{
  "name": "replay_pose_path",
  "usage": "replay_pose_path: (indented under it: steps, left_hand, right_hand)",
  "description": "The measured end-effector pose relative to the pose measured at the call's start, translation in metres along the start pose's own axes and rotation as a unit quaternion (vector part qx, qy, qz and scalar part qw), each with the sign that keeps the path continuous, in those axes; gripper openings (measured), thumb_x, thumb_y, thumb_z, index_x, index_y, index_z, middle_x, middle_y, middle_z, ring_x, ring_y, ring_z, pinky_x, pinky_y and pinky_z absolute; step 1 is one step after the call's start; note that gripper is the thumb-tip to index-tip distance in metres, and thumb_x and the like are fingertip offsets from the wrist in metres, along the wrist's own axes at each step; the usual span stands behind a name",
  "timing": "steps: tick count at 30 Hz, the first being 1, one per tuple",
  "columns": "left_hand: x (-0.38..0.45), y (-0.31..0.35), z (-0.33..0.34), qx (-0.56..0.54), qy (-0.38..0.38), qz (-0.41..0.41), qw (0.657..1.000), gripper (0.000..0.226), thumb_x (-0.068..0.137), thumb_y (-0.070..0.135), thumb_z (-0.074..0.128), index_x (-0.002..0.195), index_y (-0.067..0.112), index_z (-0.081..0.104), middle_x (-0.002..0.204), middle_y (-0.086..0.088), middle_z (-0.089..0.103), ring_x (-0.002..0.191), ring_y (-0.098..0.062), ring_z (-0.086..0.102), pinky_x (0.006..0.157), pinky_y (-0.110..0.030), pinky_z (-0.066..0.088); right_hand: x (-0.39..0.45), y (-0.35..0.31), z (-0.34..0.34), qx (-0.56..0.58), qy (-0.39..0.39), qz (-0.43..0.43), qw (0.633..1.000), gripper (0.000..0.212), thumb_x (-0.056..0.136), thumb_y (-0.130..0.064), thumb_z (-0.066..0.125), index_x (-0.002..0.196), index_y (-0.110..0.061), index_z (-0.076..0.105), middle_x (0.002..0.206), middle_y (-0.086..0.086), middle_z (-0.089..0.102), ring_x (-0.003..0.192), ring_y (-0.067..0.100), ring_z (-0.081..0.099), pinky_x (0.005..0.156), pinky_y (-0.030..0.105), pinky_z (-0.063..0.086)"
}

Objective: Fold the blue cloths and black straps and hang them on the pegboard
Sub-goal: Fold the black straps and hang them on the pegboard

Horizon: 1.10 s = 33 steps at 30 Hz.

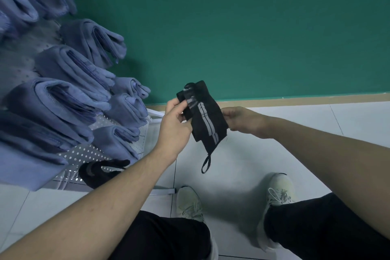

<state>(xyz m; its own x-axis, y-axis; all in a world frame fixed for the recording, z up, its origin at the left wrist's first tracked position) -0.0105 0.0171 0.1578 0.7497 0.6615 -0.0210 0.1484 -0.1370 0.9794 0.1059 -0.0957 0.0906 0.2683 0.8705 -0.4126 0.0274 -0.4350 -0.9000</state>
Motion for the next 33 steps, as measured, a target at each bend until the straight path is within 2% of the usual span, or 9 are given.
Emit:
replay_pose_path:
  steps: [3,6,10,16,18,21,25,30,33]
  left_hand:
    - [-0.002,-0.007,-0.01,-0.009,0.03,-0.011,0.999,0.045,0.087,-0.011,0.068,0.114,0.025,0.067,0.12,0.013,0.048,0.09,0.001,0.061,0.093,-0.023,0.053]
    - [-0.002,-0.009,-0.013,0.024,0.02,0.007,0.999,0.056,0.082,-0.014,0.071,0.12,0.026,0.064,0.124,0.015,0.044,0.108,-0.005,0.058,0.099,-0.02,0.049]
    - [0.0,-0.005,-0.008,0.075,-0.012,0.022,0.997,0.073,0.08,-0.015,0.071,0.14,0.021,0.05,0.129,0.023,0.03,0.108,0.017,0.051,0.094,-0.004,0.041]
    - [0.001,0.003,-0.013,0.187,-0.012,0.1,0.977,0.079,0.08,-0.012,0.073,0.145,0.021,0.044,0.139,0.004,0.02,0.109,0.034,0.034,0.09,0.004,0.033]
    - [0.001,-0.002,-0.01,0.221,-0.026,0.101,0.97,0.081,0.081,-0.008,0.074,0.15,0.02,0.041,0.139,0.006,0.017,0.109,0.031,0.036,0.091,0.004,0.033]
    - [0.005,-0.007,-0.016,0.205,0.005,0.081,0.975,0.081,0.081,-0.008,0.075,0.15,0.017,0.042,0.139,0.004,0.019,0.111,0.031,0.035,0.092,0.005,0.031]
    - [0.001,0.007,-0.013,0.212,-0.011,0.125,0.969,0.079,0.084,-0.003,0.075,0.147,0.03,0.039,0.141,0.005,0.022,0.115,0.028,0.036,0.096,0.002,0.032]
    - [-0.002,-0.001,-0.006,0.205,-0.053,0.087,0.973,0.09,0.088,-0.005,0.068,0.152,0.043,0.028,0.142,0.011,0.033,0.12,0.022,0.042,0.099,-0.004,0.037]
    - [0.008,-0.024,-0.016,0.098,-0.023,-0.023,0.995,0.097,0.087,0.001,0.073,0.155,0.046,0.02,0.138,0.009,0.059,0.119,-0.003,0.062,0.096,-0.023,0.052]
  right_hand:
    - [0.005,-0.001,-0.001,0.048,-0.007,0.013,0.999,0.026,0.083,-0.032,0.073,0.105,-0.022,0.062,0.111,0.005,0.073,0.11,0.024,0.065,0.109,0.049,0.044]
    - [0.006,-0.002,0.007,0.0,-0.058,0.039,0.998,0.037,0.069,-0.033,0.071,0.102,-0.024,0.056,0.1,-0.005,0.073,0.099,0.014,0.065,0.094,0.037,0.046]
    - [0.027,0.006,0.007,0.084,0.012,0.027,0.996,0.009,0.092,-0.005,0.057,0.098,0.002,0.056,0.088,0.011,0.071,0.083,0.02,0.067,0.082,0.032,0.054]
    - [0.019,-0.02,-0.012,0.104,0.116,-0.025,0.988,0.018,0.1,-0.041,0.054,0.11,-0.027,0.059,0.106,-0.007,0.068,0.109,0.012,0.062,0.096,0.035,0.044]
    - [0.014,-0.035,-0.005,0.066,0.084,-0.026,0.994,0.033,0.091,-0.056,0.06,0.097,-0.025,0.069,0.101,-0.009,0.068,0.101,0.007,0.061,0.09,0.029,0.043]
    - [0.013,-0.043,0.01,0.05,0.064,-0.047,0.996,0.013,0.088,-0.03,0.076,0.082,-0.023,0.066,0.093,-0.007,0.069,0.085,0.004,0.059,0.083,0.023,0.04]
    - [0.015,-0.045,0.013,0.122,0.108,-0.064,0.985,0.033,0.083,-0.023,0.082,0.099,-0.021,0.054,0.099,0.003,0.066,0.08,0.009,0.064,0.07,0.017,0.044]
    - [0.021,-0.05,0.02,0.063,0.128,-0.075,0.987,0.03,0.08,-0.023,0.085,0.106,-0.018,0.072,0.106,0.005,0.076,0.099,0.021,0.071,0.095,0.036,0.056]
    - [0.012,-0.051,0.011,0.022,0.154,-0.128,0.979,0.019,0.084,-0.017,0.081,0.101,-0.021,0.075,0.116,0.004,0.071,0.101,0.003,0.064,0.096,0.019,0.048]
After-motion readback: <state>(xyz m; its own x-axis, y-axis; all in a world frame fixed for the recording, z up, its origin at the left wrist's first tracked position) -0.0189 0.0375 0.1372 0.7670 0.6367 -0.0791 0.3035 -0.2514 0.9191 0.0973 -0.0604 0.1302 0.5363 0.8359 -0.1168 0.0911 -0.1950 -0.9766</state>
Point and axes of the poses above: each hand's wrist, its own x-axis towards the middle knuckle, its own z-axis out of the palm, y = z × x, the point moved 9 cm from there along x, towards the middle knuckle
